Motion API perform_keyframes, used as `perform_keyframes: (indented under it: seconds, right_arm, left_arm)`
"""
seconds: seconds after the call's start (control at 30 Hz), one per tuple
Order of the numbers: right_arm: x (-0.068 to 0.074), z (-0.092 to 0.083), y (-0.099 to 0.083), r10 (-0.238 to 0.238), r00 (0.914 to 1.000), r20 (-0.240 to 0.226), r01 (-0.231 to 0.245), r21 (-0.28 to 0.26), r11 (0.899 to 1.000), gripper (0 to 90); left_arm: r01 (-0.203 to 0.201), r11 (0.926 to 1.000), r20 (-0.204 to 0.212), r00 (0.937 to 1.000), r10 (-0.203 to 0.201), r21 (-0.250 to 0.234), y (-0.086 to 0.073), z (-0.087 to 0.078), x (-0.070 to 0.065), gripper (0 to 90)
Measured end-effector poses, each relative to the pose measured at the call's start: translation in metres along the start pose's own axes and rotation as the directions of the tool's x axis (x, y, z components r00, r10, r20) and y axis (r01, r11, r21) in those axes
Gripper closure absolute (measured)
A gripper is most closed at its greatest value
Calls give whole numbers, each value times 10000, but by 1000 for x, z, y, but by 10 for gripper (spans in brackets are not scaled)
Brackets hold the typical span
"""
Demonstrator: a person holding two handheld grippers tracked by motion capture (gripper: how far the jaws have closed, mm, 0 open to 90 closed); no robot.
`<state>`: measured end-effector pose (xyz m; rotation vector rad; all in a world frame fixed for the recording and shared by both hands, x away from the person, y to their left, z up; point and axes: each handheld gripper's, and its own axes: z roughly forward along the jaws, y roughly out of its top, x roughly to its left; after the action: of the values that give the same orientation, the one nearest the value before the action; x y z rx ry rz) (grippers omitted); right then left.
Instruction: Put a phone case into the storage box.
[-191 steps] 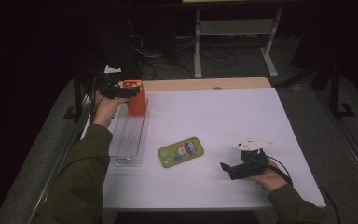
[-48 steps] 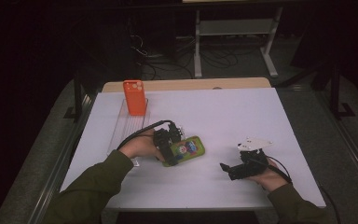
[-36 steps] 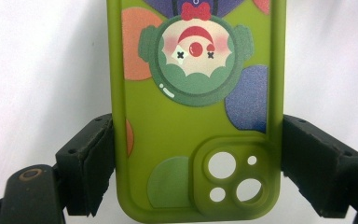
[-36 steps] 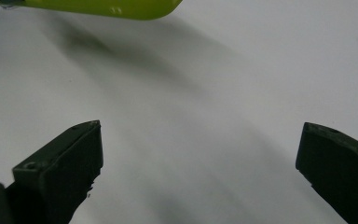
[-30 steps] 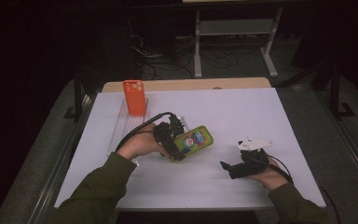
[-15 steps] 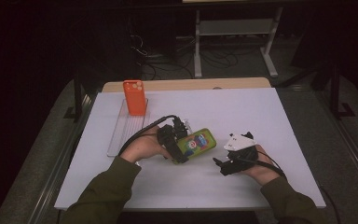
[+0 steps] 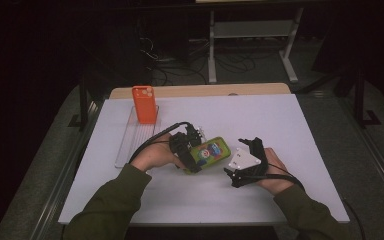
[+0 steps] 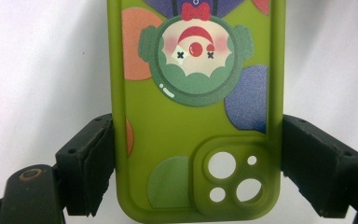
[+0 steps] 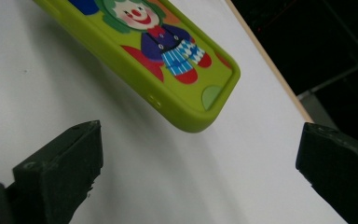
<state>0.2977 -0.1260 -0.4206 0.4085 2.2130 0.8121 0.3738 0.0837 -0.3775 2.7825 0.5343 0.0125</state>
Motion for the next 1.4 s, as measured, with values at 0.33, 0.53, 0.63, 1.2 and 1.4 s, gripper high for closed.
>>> perform_keyframes:
  seconds: [0.33,0.53,0.63,1.2,1.4]
  right_arm:
    - [13,6,5,-2391,9646,1111,2380,236,9710,1]
    - [23,10,7,-3386,9265,1641,3371,376,9407,0]
    - [26,12,8,-3821,9039,1921,3799,496,9237,1]
    - [37,25,15,-5432,7841,3003,5514,647,8317,1]
    - [40,28,17,-5814,7386,3413,6025,527,7964,47]
  left_arm:
    - [-84,9998,-21,10000,84,180,1,-2,4,160]
    - [-82,9995,32,10000,81,297,2,-6,6,160]
    - [-18,9996,51,10000,17,266,2,-7,7,160]
    - [14,9999,-12,10000,-14,139,5,-10,7,160]
    - [69,9999,-21,10000,-69,158,5,-10,8,160]
